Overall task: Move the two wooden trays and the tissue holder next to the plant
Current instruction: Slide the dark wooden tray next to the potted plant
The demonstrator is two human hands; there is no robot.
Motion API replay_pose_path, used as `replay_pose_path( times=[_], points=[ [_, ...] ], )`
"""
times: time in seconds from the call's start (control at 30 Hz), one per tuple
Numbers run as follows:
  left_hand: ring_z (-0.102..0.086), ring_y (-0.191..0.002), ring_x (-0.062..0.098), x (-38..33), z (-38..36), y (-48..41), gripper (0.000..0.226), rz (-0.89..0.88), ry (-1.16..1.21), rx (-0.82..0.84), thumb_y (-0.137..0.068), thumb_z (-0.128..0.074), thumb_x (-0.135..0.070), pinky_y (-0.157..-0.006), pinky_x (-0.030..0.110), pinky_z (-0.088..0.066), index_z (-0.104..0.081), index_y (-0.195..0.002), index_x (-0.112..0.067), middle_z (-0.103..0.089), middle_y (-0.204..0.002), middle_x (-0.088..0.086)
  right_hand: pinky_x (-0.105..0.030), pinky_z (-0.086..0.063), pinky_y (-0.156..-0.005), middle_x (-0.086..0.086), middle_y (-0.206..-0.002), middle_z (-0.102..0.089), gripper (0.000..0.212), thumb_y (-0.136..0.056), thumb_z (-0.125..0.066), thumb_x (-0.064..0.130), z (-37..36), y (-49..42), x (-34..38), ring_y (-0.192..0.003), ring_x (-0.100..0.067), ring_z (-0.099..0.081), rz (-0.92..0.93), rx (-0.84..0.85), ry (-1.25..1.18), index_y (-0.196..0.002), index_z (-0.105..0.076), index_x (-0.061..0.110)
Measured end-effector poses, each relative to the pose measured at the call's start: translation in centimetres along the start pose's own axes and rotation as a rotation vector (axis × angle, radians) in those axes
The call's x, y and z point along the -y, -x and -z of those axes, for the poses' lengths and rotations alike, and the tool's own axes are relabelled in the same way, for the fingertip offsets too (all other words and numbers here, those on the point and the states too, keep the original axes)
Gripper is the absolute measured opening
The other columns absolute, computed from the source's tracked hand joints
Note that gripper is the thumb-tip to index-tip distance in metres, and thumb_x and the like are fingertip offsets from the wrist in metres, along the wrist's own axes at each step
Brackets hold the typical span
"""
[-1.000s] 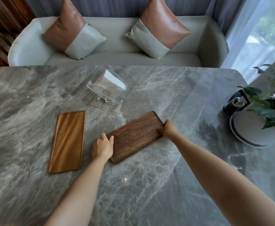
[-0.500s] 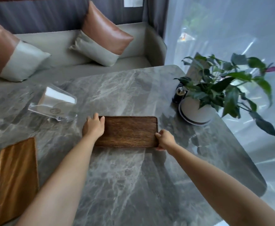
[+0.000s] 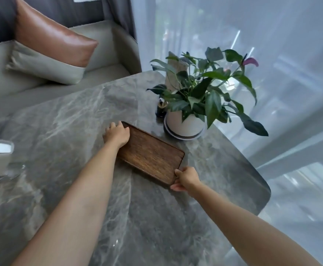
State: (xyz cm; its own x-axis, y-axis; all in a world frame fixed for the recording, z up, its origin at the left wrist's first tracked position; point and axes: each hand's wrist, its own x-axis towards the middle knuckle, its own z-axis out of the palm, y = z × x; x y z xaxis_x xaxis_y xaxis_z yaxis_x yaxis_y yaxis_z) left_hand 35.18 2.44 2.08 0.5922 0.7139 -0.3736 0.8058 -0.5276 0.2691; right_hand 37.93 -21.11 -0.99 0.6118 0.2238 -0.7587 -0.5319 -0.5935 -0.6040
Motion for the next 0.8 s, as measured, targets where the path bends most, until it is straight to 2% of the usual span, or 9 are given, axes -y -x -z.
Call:
replay_pose_path(
  times=[0.07,0.17,0.6,0.8],
  points=[
    [-0.025,-0.139,0.037,-1.1,-0.8,-0.9,0.052,-0.02,-0.015,0.031,-0.099,-0.03,-0.03,-0.113,0.047,-0.026,-0.026,-0.144,-0.005,-0.025,-0.152,0.02,-0.026,-0.05,-0.032,-0.015,-0.061,-0.055,0.021,-0.095,-0.046,0.011,0.2,0.0,-0.4,-0.033,-0.018,-0.057,-0.029,0.013,-0.041,-0.074,-0.047,0.006],
    [-0.027,-0.137,0.038,-2.5,-1.5,-2.3,0.049,-0.057,-0.029,0.057,-0.098,-0.033,-0.028,-0.113,0.046,-0.026,-0.032,-0.14,-0.002,-0.028,-0.15,0.021,-0.021,-0.049,-0.031,-0.014,-0.059,-0.055,0.028,-0.094,-0.046,0.01,0.2,0.0,-0.7,-0.028,-0.011,-0.055,-0.044,0.033,-0.076,-0.067,-0.046,0.005],
    [-0.023,-0.139,0.036,-6.5,-3.5,-6.2,0.046,-0.176,-0.093,0.093,-0.098,-0.035,-0.022,-0.113,0.046,-0.026,-0.034,-0.138,0.001,-0.027,-0.15,0.021,-0.019,-0.05,-0.035,-0.013,-0.057,-0.056,0.031,-0.093,-0.049,0.008,-0.1,-1.8,-0.5,-0.03,-0.009,-0.056,-0.091,0.075,-0.189,-0.062,-0.047,0.003],
    [-0.021,-0.14,0.034,-6.7,-3.7,-7.1,0.045,-0.212,-0.076,0.092,-0.098,-0.035,-0.02,-0.113,0.044,-0.025,-0.033,-0.138,0.002,-0.026,-0.151,0.019,-0.02,-0.05,-0.033,-0.015,-0.06,-0.056,0.028,-0.094,-0.047,0.008,-0.2,-2.1,0.0,-0.027,-0.009,-0.056,-0.095,0.096,-0.189,-0.066,-0.046,0.002]
  ],
)
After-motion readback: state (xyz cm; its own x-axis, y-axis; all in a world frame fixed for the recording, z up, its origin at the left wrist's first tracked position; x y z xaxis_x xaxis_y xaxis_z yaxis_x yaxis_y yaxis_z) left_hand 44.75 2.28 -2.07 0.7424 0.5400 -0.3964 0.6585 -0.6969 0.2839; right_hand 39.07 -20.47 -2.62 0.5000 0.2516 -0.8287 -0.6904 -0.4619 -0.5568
